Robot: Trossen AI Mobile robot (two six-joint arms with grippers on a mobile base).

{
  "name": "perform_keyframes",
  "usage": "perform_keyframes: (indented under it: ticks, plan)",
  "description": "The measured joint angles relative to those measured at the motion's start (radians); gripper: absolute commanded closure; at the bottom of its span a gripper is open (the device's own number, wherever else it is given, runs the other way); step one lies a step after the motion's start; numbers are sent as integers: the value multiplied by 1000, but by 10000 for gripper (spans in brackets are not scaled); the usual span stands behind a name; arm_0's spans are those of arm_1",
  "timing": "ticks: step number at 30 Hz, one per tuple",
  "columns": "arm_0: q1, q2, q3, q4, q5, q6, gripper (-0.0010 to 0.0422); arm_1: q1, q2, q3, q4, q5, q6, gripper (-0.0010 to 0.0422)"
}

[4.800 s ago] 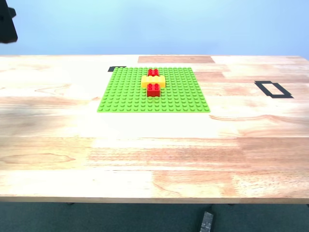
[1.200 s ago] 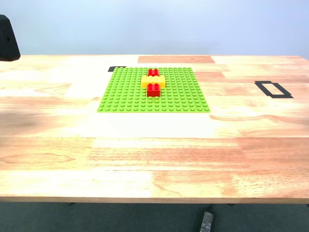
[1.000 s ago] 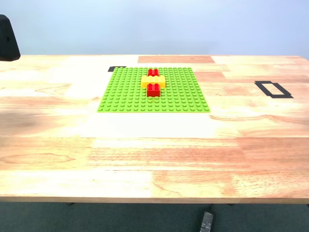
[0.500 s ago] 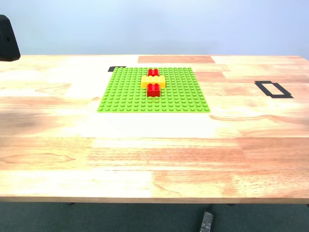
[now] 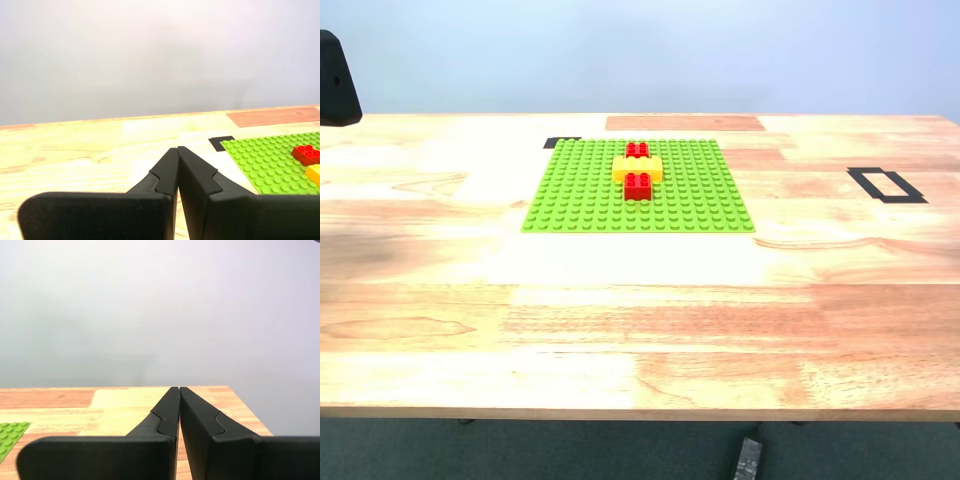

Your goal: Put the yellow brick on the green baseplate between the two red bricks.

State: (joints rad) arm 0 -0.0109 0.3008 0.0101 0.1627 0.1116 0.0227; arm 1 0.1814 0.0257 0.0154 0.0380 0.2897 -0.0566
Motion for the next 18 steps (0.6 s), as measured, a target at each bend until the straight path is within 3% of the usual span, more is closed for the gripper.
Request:
perform_keyframes:
  ticks: [18]
  plan:
    - [0, 0, 0, -1, 0, 0, 412, 0, 0, 0, 0, 0, 0, 413]
